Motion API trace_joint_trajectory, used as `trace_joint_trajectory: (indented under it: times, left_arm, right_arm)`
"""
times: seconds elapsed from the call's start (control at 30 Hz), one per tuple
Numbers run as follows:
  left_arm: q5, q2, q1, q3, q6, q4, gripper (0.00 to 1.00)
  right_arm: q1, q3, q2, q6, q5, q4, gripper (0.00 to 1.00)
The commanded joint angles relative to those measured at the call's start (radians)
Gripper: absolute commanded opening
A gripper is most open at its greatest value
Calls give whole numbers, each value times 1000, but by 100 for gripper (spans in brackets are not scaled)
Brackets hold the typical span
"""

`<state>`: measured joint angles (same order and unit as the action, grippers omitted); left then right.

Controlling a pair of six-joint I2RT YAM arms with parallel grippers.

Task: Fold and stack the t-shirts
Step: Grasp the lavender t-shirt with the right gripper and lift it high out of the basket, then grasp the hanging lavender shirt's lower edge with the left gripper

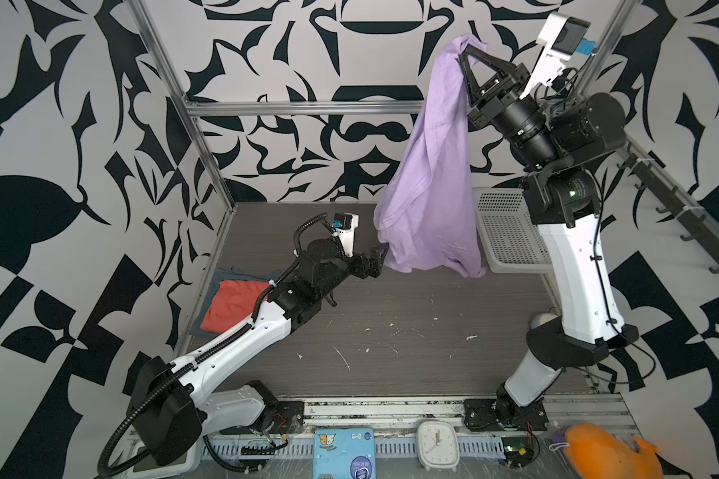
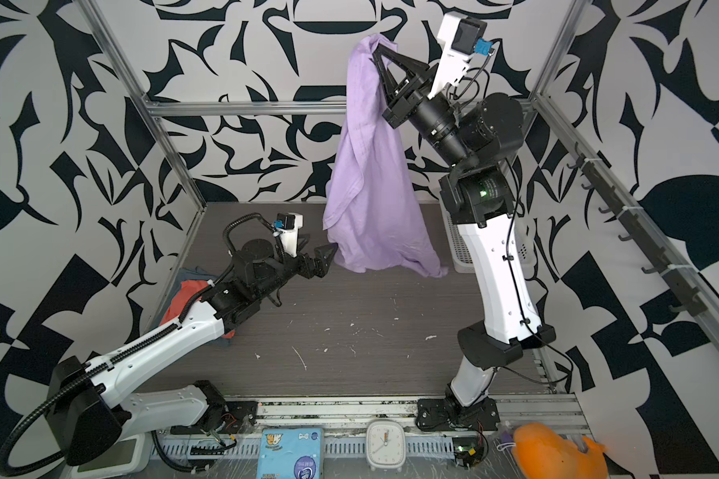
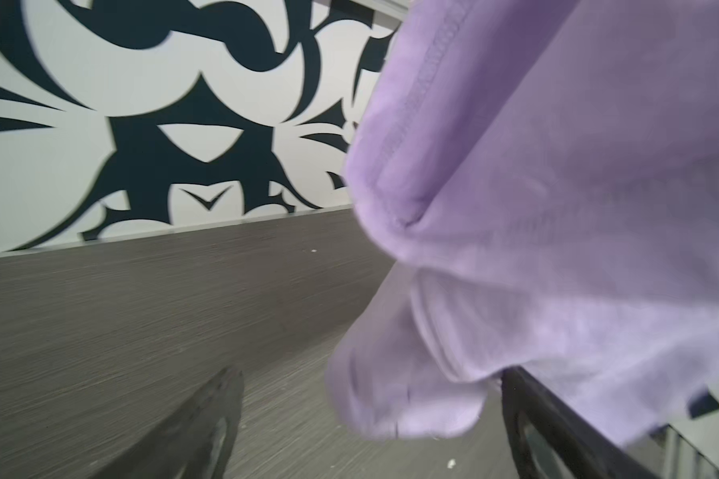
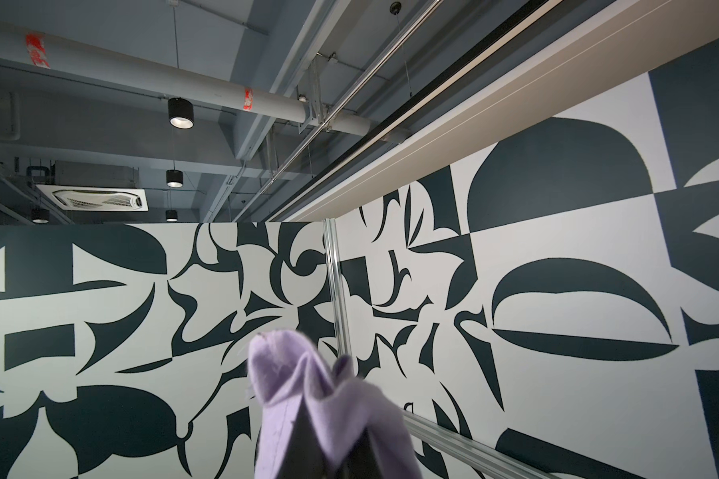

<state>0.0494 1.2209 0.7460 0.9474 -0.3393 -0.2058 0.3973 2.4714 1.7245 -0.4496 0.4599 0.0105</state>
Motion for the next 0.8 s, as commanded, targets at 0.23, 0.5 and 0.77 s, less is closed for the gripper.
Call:
trace_joint_trajectory:
  times: [0.23,0.5,0.77]
  left_arm:
    - [-315,189,0,123,-110,-155,84]
    - [-177,212,0,181,-73,-57,34]
    - [14,61,-28,106,21,28,0]
  right_arm:
    - [12,32,11,-34,6,75,0]
    - [12,-105,-28,-46,5,100,0]
    - [12,-219,-96,-5,-18,114,0]
